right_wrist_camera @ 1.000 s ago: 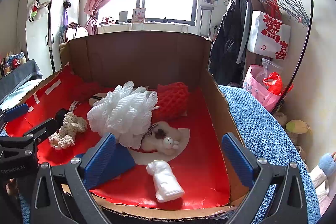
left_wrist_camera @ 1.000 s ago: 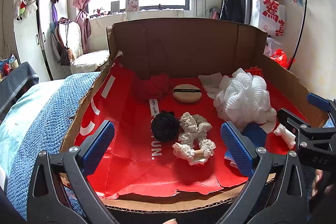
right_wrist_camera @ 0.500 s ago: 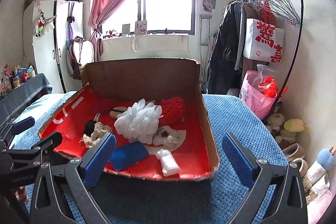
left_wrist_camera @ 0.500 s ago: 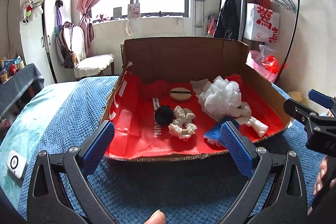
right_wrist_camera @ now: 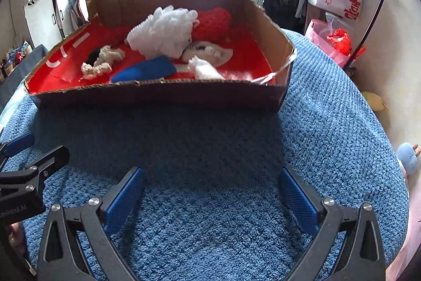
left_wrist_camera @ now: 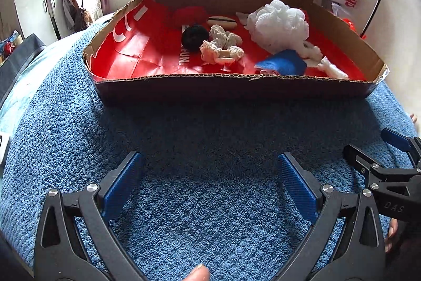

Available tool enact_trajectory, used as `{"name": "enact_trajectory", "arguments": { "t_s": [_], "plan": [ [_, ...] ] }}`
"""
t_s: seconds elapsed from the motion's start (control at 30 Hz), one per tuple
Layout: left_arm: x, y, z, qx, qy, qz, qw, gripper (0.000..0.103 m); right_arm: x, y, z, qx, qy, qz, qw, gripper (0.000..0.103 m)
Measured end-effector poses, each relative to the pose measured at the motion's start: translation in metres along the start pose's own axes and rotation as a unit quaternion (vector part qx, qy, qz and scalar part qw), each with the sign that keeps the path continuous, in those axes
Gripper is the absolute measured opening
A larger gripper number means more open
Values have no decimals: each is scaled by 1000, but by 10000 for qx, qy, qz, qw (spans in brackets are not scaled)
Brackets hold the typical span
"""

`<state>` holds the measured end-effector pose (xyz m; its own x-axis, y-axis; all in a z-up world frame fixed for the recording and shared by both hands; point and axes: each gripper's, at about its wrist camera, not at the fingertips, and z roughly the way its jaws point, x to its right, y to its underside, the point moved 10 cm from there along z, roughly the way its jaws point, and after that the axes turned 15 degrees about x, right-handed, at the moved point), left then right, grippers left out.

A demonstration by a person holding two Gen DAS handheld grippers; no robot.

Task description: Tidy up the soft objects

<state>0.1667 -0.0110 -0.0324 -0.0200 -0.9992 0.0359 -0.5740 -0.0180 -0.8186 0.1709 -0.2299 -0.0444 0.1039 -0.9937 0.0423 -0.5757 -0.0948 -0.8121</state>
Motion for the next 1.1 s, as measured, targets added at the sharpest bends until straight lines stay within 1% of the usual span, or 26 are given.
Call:
{"name": "enact_trajectory", "arguments": {
  "t_s": [0.13, 0.33, 1.1],
  "plan": [
    [0, 7, 6, -167, -169, 94, 9997, 103, 4, 5, 0, -32, 35, 33, 10000, 103],
    [-2, 8, 5, -145, -197, 110, 9996, 103, 5, 4, 5, -76, 55, 84, 9999, 103],
    [-3, 7, 8, -127, -148, 66, 9998, 103, 6, 1, 10, -78, 20, 151, 9999, 103]
  ]
}}
